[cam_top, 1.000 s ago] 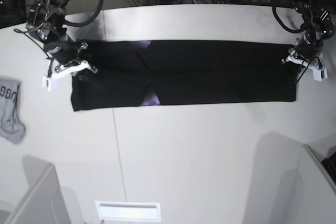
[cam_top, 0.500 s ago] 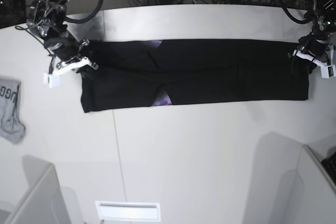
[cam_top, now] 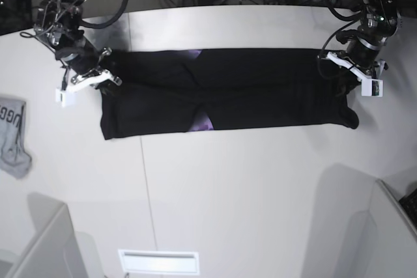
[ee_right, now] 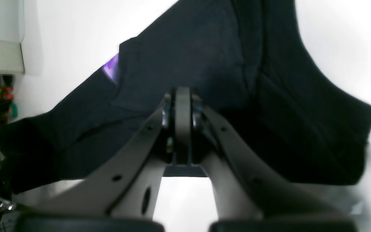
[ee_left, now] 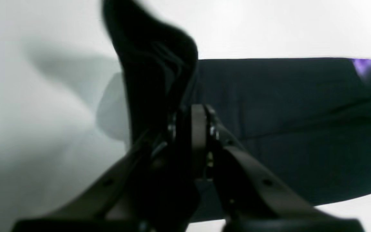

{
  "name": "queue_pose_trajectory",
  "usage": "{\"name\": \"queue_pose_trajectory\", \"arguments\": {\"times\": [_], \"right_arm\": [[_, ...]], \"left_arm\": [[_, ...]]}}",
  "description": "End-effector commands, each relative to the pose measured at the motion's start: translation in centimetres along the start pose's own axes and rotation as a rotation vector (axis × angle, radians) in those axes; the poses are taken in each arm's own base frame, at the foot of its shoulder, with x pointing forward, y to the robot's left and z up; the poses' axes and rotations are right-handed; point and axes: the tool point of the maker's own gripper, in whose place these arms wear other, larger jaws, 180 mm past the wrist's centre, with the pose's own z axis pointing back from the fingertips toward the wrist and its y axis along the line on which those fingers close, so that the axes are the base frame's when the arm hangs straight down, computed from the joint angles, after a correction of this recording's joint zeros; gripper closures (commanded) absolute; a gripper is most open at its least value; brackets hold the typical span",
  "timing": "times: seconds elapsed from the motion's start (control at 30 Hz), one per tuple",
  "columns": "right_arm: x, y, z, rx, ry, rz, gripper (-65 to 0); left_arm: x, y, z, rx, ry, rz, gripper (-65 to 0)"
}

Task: Fold the T-shirt properly
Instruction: 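Grasp the strip end with the left gripper and carry it toward the right gripper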

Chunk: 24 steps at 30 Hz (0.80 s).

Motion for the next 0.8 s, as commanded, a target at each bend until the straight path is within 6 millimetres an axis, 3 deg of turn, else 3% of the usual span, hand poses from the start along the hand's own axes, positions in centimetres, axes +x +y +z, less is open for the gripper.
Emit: {"name": "queue_pose_trajectory", "arguments": {"times": [0.0,0.37,0.77], "right_arm": [[0.7,0.3,0.1,0.015,-0.022,0.010,0.0],[-0.1,-0.6,-0.4,0.001,0.004,-0.013,0.0],[0.0,-0.6,-0.4,0.001,0.002,-0.009,0.0]], "left_arm": [[1.2,-0.6,0.2,-0.020,-0.043,-0.012,0.0],[-0.8,-6.1,-1.9,-0.122,0.020,0.026,0.0],[-0.6,-13.3,-4.1,-0.267,0.035,0.039,0.0]]}}
